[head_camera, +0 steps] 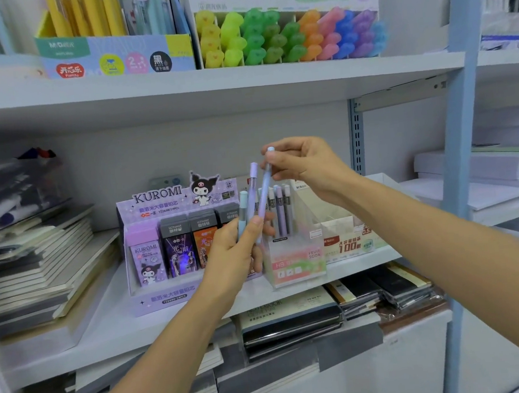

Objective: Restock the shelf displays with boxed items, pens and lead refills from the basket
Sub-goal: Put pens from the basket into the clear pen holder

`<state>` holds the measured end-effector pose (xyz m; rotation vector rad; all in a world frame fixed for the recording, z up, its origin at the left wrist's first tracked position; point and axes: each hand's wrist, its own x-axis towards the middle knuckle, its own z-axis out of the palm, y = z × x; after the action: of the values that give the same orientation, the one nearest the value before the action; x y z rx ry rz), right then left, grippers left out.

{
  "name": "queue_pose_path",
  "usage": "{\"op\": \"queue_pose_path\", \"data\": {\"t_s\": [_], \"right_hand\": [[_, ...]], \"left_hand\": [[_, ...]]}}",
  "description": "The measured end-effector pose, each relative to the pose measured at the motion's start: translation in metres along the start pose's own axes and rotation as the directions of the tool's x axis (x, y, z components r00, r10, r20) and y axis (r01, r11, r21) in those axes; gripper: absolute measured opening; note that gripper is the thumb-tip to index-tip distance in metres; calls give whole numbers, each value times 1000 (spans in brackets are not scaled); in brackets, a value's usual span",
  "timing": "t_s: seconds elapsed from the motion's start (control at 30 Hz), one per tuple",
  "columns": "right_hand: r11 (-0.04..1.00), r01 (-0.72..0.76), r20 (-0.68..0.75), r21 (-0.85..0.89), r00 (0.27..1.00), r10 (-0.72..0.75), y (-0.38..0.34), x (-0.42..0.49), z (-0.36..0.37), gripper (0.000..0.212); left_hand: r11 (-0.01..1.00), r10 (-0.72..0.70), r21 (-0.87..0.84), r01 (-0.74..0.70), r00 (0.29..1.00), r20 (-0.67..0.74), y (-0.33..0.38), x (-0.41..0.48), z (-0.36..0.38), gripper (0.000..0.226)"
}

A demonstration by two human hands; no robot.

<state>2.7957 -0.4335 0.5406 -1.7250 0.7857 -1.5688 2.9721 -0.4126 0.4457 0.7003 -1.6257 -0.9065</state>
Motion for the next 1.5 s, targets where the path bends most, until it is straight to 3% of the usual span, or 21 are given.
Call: {"op": "queue_pose_path", "data": {"t_s": [0.1,0.2,0.3,0.57,0.97,1.5], "right_hand": [[1000,19,-163,12,986,-17,-9,2,-18,19],[990,-4,-231,-142,973,-29,-5,3,-28,25],[957,-47,-218,-286,976,-17,14,3,-19,22],[903,-62,-167,-425,986,-11,54,13,-3,11],[894,-3,-100,-447,994,-47,50,16,0,9],[868,16,-63,-497,997,-54,46,20,-6,15]], "left_hand": [[1000,-25,-16,24,999,-47,2,-1,-9,30],[999,-22,-48,19,997,-70,1,-3,-16,26],[999,-17,-47,14,997,-71,-1,-5,-19,25],[1000,7,-30,-8,1000,-29,-9,-6,-24,15],[996,-28,-83,23,998,-61,-14,-5,-23,17],[1000,-3,-3,3,996,-92,-19,-1,-19,17]]}}
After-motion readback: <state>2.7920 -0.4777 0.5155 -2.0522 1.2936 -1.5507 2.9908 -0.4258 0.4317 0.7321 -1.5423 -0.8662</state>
